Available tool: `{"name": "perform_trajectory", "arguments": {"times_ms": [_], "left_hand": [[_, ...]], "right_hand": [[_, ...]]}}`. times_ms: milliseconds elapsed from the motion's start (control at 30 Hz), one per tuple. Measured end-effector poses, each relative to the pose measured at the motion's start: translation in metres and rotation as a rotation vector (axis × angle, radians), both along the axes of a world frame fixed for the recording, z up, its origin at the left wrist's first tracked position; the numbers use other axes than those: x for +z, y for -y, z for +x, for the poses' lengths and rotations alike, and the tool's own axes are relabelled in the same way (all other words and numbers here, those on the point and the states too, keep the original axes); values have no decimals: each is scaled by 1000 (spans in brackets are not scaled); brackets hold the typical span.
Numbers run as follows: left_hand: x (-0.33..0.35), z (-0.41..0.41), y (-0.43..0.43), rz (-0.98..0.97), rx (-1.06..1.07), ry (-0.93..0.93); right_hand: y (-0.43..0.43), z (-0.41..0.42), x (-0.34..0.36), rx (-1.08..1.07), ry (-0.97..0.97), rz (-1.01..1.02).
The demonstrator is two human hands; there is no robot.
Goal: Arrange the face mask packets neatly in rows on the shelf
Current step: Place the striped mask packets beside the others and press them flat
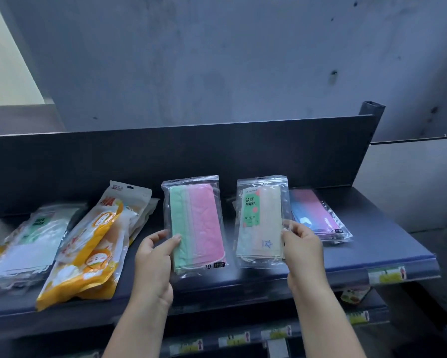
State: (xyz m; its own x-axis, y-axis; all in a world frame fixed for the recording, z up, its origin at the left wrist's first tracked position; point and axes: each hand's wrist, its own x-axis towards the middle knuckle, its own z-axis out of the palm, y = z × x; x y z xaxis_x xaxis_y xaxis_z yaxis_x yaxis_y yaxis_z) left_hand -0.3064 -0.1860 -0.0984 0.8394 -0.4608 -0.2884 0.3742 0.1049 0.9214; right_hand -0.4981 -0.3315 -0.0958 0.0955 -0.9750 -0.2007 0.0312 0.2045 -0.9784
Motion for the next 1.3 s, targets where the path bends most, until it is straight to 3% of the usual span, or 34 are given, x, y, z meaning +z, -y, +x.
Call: {"name": "perform_trajectory", "arguments": {"times_ms": [133,367,700,833,967,1167,1300], "left_hand": [[2,13,17,3,1,-11],[-5,23,48,29,9,-53],[1,6,90,59,111,-63],[7,-20,121,56,32,-37],[12,-68,163,37,-86,-8],[14,-135,214,203,-380,286],[19,-161,229,400,-458,521]], "right_hand": [[24,10,-2,0,-100,-37],[55,26,-1,78,-516,-161],[75,26,-9,147,-848,-321],[79,12,9,114,-683,-482],[97,-15,30,307,-374,-227],[137,-70,22,89,-404,-220],[157,-94,5,-16,-564,-245]]}}
